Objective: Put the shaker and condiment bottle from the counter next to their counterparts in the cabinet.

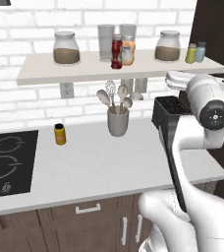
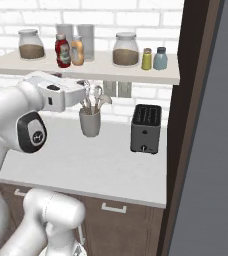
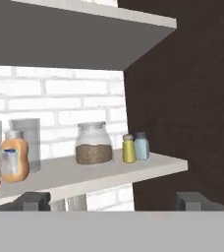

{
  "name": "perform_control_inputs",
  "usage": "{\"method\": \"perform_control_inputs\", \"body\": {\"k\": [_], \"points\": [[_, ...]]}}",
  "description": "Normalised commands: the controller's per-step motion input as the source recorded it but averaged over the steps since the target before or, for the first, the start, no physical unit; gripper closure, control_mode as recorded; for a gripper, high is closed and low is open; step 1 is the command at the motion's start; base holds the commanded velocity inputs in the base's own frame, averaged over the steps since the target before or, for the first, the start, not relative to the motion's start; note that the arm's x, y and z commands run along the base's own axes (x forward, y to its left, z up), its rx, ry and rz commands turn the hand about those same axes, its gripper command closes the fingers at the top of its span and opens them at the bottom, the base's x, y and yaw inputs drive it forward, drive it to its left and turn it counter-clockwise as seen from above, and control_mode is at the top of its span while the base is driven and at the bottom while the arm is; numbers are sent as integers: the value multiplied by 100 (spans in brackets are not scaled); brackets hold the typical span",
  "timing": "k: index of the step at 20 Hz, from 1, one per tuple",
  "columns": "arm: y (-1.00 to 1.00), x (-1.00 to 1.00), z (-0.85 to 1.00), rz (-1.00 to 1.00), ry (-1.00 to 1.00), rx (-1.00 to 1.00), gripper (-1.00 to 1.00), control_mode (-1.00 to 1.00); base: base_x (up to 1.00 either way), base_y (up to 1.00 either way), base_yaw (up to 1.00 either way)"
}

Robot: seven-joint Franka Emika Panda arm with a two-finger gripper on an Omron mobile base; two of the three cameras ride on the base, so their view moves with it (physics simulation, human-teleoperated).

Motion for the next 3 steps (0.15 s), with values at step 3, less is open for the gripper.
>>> {"method": "perform_control_inputs", "body": {"k": [3], "points": [[73,-100,0,0,-19,0,-100,-100,0,0,0]]}}
